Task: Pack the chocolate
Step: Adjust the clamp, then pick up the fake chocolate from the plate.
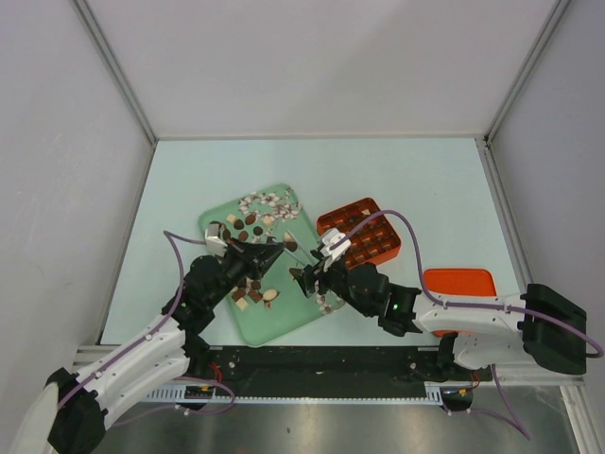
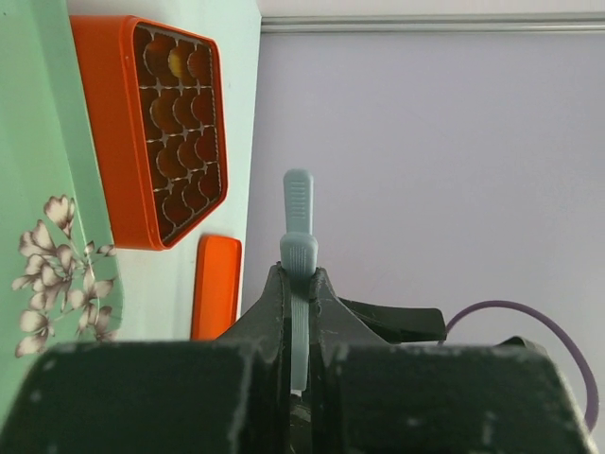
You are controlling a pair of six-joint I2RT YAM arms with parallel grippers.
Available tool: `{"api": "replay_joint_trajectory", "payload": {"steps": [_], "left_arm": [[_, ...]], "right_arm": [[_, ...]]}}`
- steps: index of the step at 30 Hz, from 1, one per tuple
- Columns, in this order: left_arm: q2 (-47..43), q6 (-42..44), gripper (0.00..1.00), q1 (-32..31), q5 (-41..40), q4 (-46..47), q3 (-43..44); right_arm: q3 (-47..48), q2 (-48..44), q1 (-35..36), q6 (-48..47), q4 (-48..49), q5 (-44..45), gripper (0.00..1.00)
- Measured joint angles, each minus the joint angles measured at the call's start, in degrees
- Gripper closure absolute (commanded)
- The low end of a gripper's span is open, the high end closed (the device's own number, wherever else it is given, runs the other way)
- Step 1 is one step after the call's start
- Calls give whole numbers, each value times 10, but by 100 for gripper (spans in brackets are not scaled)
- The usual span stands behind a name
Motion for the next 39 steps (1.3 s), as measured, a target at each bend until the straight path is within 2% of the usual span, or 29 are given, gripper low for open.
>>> {"api": "replay_joint_trajectory", "payload": {"steps": [6,10,11,12,14,15,17,18,21,26,32,34,39], "left_arm": [[0,-16,100,0,2,14,-7],[2,-21,97,0,5,27,-9],[2,-23,94,0,6,29,-9],[2,-23,84,0,7,30,-10],[2,-21,75,0,8,30,-11],[2,-17,69,0,9,30,-11],[0,-1,63,0,8,25,-11],[-2,14,56,0,5,18,-10],[-19,80,42,0,-15,-40,5],[-71,223,29,13,-90,-180,78],[-150,463,16,28,-225,-322,199],[-157,517,11,28,-250,-341,220],[-160,648,9,28,-308,-391,235]], "right_arm": [[0,5,-6,-1,15,-1,41],[0,5,-12,-2,22,-2,59],[0,6,-13,-2,24,-2,66],[0,6,-14,-3,25,-4,69],[0,6,-16,-3,24,-10,74],[0,6,-16,-3,24,-16,76],[1,6,-15,-5,18,-23,78],[1,6,-15,-7,12,-26,79],[7,6,-17,-17,-23,-39,79],[28,10,-18,-35,-86,-72,80],[89,67,-20,-44,-159,-125,79],[113,98,-20,-44,-181,-143,79],[177,175,-17,-31,-246,-173,80]]}}
